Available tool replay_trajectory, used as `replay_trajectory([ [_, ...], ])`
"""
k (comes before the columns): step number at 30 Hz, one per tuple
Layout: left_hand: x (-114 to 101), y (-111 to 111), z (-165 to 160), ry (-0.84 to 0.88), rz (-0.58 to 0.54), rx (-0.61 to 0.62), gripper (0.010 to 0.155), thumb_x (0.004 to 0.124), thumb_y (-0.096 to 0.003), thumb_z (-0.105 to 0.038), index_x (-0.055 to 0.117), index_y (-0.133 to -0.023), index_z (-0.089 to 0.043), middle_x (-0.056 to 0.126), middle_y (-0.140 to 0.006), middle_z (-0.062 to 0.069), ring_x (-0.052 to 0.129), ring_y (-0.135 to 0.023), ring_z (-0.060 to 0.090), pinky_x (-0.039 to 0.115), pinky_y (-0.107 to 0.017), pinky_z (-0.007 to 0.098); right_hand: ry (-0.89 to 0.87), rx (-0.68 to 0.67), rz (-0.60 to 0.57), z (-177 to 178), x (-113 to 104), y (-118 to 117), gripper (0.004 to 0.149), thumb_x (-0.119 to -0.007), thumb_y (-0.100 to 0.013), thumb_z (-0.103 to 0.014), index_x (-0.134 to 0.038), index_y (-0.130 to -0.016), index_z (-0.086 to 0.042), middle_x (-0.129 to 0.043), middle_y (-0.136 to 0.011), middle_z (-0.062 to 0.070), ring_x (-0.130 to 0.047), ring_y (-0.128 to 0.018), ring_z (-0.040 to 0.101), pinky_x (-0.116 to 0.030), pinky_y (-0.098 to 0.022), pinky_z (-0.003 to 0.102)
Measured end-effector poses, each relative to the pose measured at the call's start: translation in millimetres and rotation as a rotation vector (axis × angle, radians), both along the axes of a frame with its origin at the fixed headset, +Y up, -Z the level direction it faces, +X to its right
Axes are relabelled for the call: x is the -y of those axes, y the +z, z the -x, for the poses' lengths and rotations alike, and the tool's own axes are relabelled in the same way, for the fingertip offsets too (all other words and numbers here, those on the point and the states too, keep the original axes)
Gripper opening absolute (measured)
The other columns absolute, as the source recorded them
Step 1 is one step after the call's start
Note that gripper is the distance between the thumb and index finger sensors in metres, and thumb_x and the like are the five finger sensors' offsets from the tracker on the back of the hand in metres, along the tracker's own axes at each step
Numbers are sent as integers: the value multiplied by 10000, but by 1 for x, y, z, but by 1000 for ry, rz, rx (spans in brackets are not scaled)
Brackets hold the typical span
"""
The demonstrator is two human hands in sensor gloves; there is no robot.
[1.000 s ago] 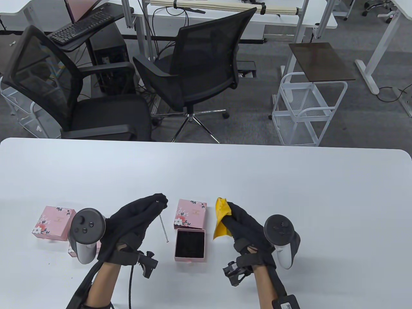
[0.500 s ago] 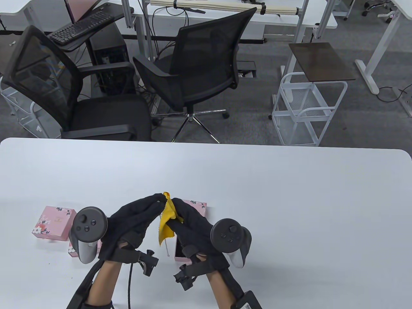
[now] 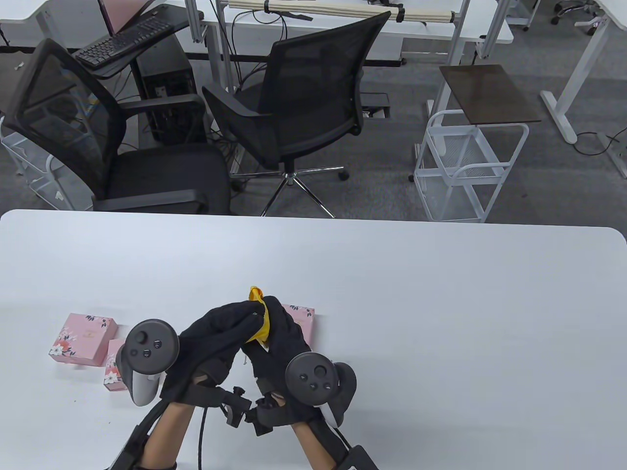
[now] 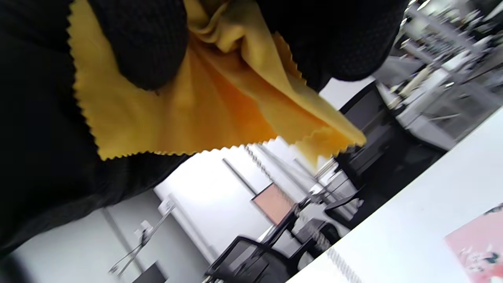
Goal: Dust necklace
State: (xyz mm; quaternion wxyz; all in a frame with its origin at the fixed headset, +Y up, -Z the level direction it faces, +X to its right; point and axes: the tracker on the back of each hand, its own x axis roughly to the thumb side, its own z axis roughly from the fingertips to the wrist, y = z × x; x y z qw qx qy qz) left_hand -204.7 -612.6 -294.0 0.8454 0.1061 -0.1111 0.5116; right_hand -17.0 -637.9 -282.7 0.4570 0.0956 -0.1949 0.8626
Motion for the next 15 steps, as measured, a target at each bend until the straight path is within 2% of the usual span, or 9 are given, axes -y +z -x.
replay_trajectory([
  [7, -2, 6, -7, -86, -52, -57, 391, 895, -521, -489, 952, -855, -292, 869, -1002, 66, 690, -966, 364, 676, -683, 527, -66, -38, 32, -12, 3, -7, 506, -804, -611, -358, -715, -1018, -72, -845, -912, 224, -908, -700, 421, -757, -560, 543],
  [11, -6, 10, -7, -115, -95, -87, 390, 889, -524, -484, 949, -858, -293, 824, -1048, 79, 653, -985, 383, 652, -697, 543, -12, -158, 47, -12, -1, -9, 441, -737, -653, -343, -698, -1027, -113, -796, -973, 231, -849, -770, 476, -704, -607, 589],
  [15, -7, 10, -5, -126, -111, -97, 387, 891, -520, -482, 952, -855, -297, 821, -1060, 76, 662, -983, 384, 659, -694, 540, 17, -245, 84, -10, -5, -9, 444, -666, -681, -299, -643, -1058, -67, -757, -1001, 272, -825, -790, 500, -686, -618, 603],
])
